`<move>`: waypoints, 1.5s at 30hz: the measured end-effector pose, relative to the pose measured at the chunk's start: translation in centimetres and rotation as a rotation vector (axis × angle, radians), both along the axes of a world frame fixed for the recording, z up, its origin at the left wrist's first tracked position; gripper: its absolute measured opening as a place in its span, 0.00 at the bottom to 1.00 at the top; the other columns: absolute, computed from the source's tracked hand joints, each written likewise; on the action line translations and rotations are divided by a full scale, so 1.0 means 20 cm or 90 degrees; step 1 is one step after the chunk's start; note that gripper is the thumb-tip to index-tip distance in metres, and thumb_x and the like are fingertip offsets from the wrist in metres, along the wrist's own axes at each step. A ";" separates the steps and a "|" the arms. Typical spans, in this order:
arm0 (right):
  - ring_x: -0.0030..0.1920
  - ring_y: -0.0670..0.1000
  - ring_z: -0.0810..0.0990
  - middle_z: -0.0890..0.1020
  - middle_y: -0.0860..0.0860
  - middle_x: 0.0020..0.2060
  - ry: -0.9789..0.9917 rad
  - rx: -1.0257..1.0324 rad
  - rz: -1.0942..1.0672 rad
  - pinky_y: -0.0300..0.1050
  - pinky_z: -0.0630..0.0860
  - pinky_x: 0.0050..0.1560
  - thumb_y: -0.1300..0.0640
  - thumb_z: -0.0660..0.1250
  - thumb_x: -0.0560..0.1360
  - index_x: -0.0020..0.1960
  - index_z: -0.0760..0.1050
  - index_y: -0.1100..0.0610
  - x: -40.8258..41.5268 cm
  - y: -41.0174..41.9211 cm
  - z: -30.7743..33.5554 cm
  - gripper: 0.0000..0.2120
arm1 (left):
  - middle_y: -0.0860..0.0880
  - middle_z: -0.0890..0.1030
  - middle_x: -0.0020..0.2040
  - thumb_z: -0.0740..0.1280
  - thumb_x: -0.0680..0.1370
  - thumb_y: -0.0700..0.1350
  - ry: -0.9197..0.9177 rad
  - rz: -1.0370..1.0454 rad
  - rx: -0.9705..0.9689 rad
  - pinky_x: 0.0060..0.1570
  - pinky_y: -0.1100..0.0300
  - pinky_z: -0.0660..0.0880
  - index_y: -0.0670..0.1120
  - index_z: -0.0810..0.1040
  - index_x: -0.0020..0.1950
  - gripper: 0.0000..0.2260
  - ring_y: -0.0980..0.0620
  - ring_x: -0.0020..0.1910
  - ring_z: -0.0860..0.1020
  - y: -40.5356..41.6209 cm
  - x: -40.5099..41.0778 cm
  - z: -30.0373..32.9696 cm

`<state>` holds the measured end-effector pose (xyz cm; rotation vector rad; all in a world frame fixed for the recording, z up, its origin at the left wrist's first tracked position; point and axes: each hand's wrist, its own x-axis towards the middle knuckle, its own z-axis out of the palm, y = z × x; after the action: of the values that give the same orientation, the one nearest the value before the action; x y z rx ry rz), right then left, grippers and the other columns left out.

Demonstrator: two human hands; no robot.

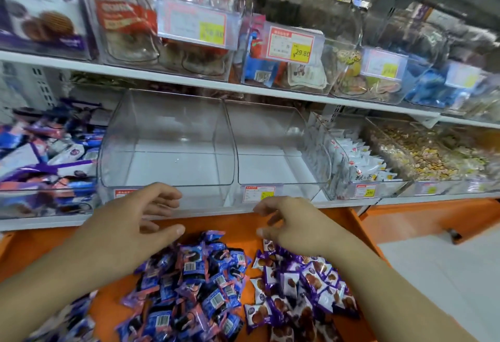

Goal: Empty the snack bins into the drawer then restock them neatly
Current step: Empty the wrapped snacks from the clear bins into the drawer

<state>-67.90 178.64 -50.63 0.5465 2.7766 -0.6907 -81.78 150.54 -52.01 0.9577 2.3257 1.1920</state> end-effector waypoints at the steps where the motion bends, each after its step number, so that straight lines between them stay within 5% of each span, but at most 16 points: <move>1: 0.57 0.40 0.80 0.81 0.41 0.62 0.022 -0.019 0.018 0.45 0.79 0.62 0.47 0.74 0.78 0.71 0.76 0.45 -0.03 -0.05 0.01 0.22 | 0.70 0.79 0.57 0.73 0.67 0.64 0.014 0.011 0.003 0.58 0.59 0.79 0.65 0.77 0.60 0.22 0.69 0.57 0.79 -0.04 -0.03 0.01; 6: 0.54 0.40 0.81 0.83 0.40 0.55 0.135 -0.094 0.060 0.44 0.80 0.60 0.50 0.73 0.79 0.65 0.79 0.46 -0.17 -0.32 0.00 0.15 | 0.69 0.81 0.58 0.70 0.65 0.77 0.119 0.070 -0.012 0.54 0.55 0.80 0.69 0.75 0.63 0.29 0.66 0.57 0.81 -0.32 -0.21 0.04; 9: 0.55 0.40 0.82 0.83 0.41 0.55 0.187 -0.148 0.083 0.38 0.79 0.58 0.53 0.73 0.80 0.65 0.80 0.48 -0.29 -0.51 0.01 0.14 | 0.68 0.81 0.57 0.77 0.67 0.66 0.148 0.141 -0.016 0.55 0.45 0.81 0.73 0.75 0.61 0.24 0.54 0.54 0.84 -0.52 -0.38 0.00; 12: 0.55 0.41 0.82 0.85 0.42 0.55 0.256 -0.179 0.106 0.38 0.79 0.52 0.54 0.73 0.79 0.64 0.81 0.48 -0.47 -0.70 0.03 0.13 | 0.56 0.82 0.48 0.80 0.65 0.65 0.185 0.198 -0.030 0.51 0.45 0.78 0.80 0.69 0.58 0.28 0.47 0.49 0.80 -0.67 -0.49 0.07; 14: 0.53 0.43 0.83 0.85 0.43 0.54 0.289 -0.207 0.115 0.36 0.78 0.50 0.56 0.74 0.79 0.63 0.81 0.49 -0.62 -0.84 0.06 0.13 | 0.51 0.80 0.63 0.79 0.67 0.65 0.211 0.220 -0.059 0.61 0.54 0.74 0.77 0.68 0.64 0.30 0.49 0.59 0.78 -0.76 -0.53 0.15; 16: 0.53 0.44 0.82 0.83 0.43 0.53 0.304 -0.211 0.144 0.38 0.79 0.49 0.57 0.73 0.79 0.64 0.80 0.49 -0.79 -0.98 0.09 0.14 | 0.55 0.69 0.76 0.75 0.71 0.61 0.223 0.221 -0.079 0.65 0.76 0.60 0.62 0.67 0.76 0.35 0.63 0.67 0.69 -0.88 -0.60 0.14; 18: 0.54 0.44 0.81 0.82 0.42 0.54 0.319 -0.190 0.173 0.41 0.79 0.54 0.57 0.73 0.78 0.65 0.78 0.48 -0.96 -1.10 0.12 0.16 | 0.54 0.61 0.81 0.74 0.72 0.61 0.210 0.250 -0.096 0.68 0.78 0.51 0.50 0.63 0.82 0.42 0.63 0.75 0.62 -0.98 -0.69 0.10; 21: 0.59 0.43 0.79 0.81 0.43 0.60 0.297 -0.098 0.217 0.41 0.76 0.62 0.54 0.74 0.78 0.70 0.76 0.46 -1.21 -1.25 0.15 0.21 | 0.55 0.47 0.85 0.73 0.73 0.63 0.179 0.262 -0.094 0.72 0.72 0.43 0.51 0.50 0.85 0.49 0.62 0.81 0.47 -1.07 -0.74 0.01; 24: 0.68 0.47 0.76 0.75 0.46 0.71 0.230 -0.015 0.283 0.45 0.73 0.68 0.49 0.76 0.76 0.77 0.70 0.43 -1.45 -1.32 0.10 0.31 | 0.58 0.41 0.84 0.72 0.75 0.64 0.175 0.241 -0.082 0.73 0.70 0.46 0.56 0.44 0.85 0.49 0.64 0.81 0.42 -1.10 -0.76 -0.04; 27: 0.78 0.52 0.64 0.64 0.49 0.79 0.157 0.028 0.331 0.47 0.64 0.77 0.43 0.80 0.71 0.81 0.61 0.39 -1.64 -1.35 -0.01 0.44 | 0.60 0.41 0.84 0.71 0.77 0.63 0.175 0.225 -0.069 0.73 0.68 0.49 0.62 0.40 0.82 0.47 0.64 0.81 0.43 -1.11 -0.78 -0.05; 32: 0.83 0.61 0.45 0.42 0.45 0.84 0.115 0.061 0.291 0.63 0.61 0.79 0.37 0.83 0.62 0.79 0.46 0.25 -1.78 -1.37 -0.12 0.59 | 0.64 0.43 0.83 0.70 0.78 0.63 0.184 0.254 -0.060 0.70 0.70 0.52 0.59 0.44 0.85 0.45 0.63 0.81 0.50 -1.12 -0.79 -0.07; 37: 0.83 0.63 0.41 0.38 0.47 0.84 0.111 0.084 0.274 0.66 0.55 0.80 0.32 0.83 0.56 0.76 0.47 0.21 -1.87 -1.35 -0.13 0.61 | 0.65 0.44 0.83 0.69 0.78 0.63 0.179 0.261 -0.058 0.71 0.67 0.56 0.58 0.45 0.85 0.43 0.63 0.80 0.53 -1.14 -0.78 -0.07; 40: 0.84 0.59 0.42 0.42 0.49 0.85 0.087 0.058 0.286 0.62 0.55 0.81 0.34 0.84 0.57 0.78 0.49 0.23 -1.93 -1.36 -0.13 0.60 | 0.67 0.43 0.82 0.69 0.78 0.63 0.174 0.252 -0.051 0.72 0.66 0.58 0.60 0.45 0.85 0.43 0.63 0.80 0.54 -1.15 -0.78 -0.09; 45: 0.76 0.59 0.64 0.69 0.50 0.75 0.090 0.109 0.318 0.60 0.62 0.78 0.38 0.78 0.60 0.80 0.57 0.35 -2.02 -1.46 -0.17 0.53 | 0.70 0.44 0.81 0.69 0.78 0.63 0.165 0.239 -0.026 0.70 0.66 0.64 0.61 0.46 0.84 0.42 0.65 0.77 0.58 -1.16 -0.79 -0.09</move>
<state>-108.20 149.48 -54.13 -0.1816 2.9365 -0.3929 -97.52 127.42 -53.91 0.7156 2.8187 1.2063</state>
